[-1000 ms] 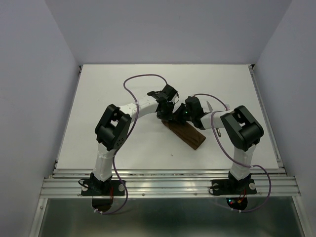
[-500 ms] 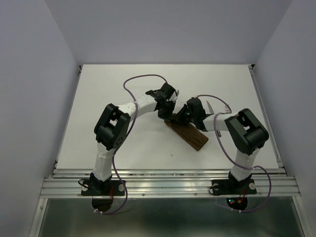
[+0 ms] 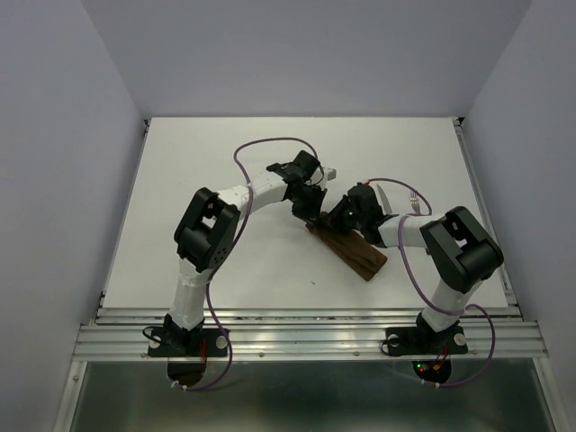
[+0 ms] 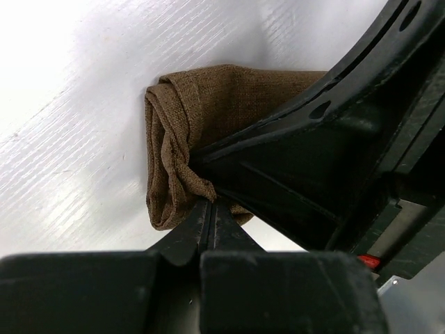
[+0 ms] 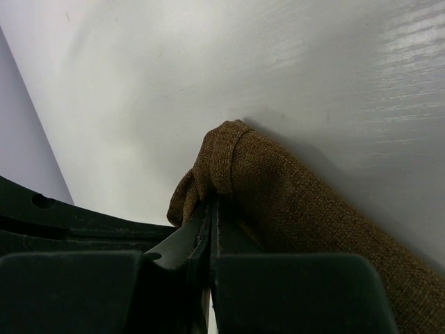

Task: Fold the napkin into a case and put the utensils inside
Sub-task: Stuff the top corner of the smaller-rectangle-folded napkin into the folded napkin.

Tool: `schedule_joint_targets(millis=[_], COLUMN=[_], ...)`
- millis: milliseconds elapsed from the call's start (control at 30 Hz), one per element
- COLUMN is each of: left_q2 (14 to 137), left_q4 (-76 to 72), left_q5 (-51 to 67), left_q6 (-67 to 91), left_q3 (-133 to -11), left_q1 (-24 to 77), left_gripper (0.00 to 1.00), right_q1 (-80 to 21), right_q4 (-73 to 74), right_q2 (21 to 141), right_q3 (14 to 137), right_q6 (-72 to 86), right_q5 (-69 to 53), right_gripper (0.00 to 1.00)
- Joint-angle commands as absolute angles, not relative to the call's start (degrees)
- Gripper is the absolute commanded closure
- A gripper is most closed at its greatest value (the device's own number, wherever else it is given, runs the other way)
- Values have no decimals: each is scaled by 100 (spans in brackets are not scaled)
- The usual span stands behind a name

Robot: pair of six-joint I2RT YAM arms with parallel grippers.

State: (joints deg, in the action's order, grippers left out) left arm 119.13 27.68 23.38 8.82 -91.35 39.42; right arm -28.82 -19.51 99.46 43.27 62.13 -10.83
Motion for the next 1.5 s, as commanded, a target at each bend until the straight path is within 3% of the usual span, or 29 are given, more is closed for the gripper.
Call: schedule_joint_targets(millis=[0,400,1467], left_q2=[11962,12041,12164], left_q4=[2373,2347,2338], left_q5=[2716,2496,2479], left_q6=[703,650,580], left_q3=[-9448,-9492,-9694], left_q1=[4052,4052,4052], left_gripper=[100,100,100], right_q1=[-2962,-2909,-2558], right_q4=[-2057,-1635,-1661], right_q2=[9782,8772,9141], right_q3=[4456,4096,3973], right_q6=[6258,5985,5924], right_q5=[-1319,-703,-773], right_gripper=[99,98,99])
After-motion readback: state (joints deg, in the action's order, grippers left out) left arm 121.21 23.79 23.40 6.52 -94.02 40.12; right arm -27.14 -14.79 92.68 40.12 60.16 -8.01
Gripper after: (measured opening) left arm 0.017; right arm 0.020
